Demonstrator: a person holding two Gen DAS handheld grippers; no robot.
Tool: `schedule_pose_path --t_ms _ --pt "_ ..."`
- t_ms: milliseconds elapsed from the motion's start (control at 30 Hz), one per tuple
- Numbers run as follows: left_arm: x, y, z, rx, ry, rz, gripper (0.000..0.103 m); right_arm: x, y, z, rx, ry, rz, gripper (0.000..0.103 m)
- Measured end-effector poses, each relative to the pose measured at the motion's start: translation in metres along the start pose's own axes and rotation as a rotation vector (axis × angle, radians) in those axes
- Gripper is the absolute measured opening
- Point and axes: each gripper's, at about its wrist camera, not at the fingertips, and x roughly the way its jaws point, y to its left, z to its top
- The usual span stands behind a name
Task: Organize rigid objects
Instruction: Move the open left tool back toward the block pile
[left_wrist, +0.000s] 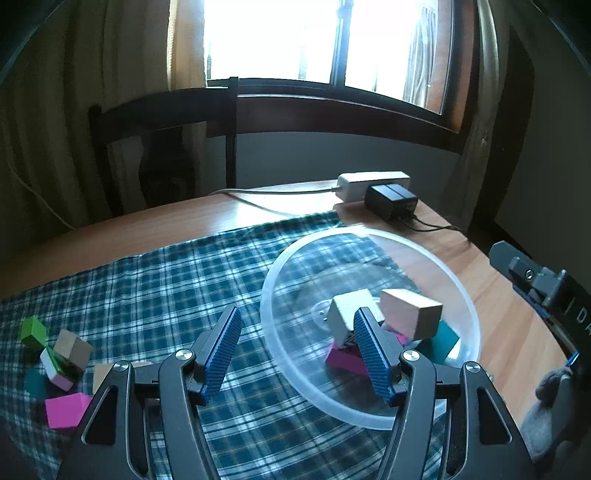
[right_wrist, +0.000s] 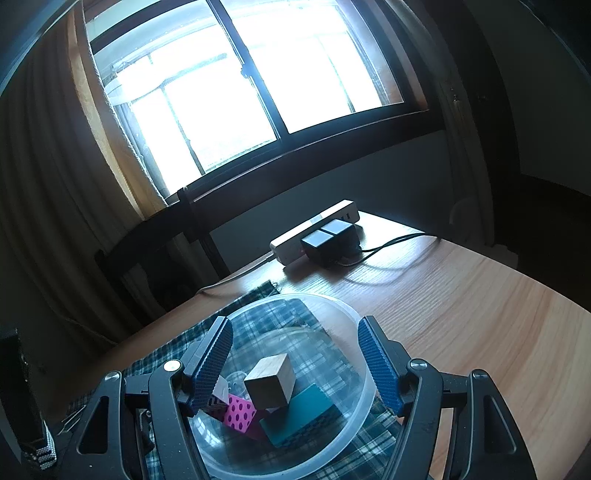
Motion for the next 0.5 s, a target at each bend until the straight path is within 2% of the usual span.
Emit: schedule_pose_path --t_ms 300,400,500 --pt "0.005 -0.014 -0.011 0.062 0.031 -0.020 0.065 0.000 0.000 0.000 0.000 0.002 0.003 0.074" --pt "0.017 -0.018 -0.009 0.077 0.036 0.035 0.065 0.000 0.002 -0.001 0.000 -0.001 0.003 0.074" --pt "0.029 -0.010 -0.005 0.048 0.047 0.098 0.065 0.000 0.003 -0.001 -0.003 -0.001 0.002 0.074"
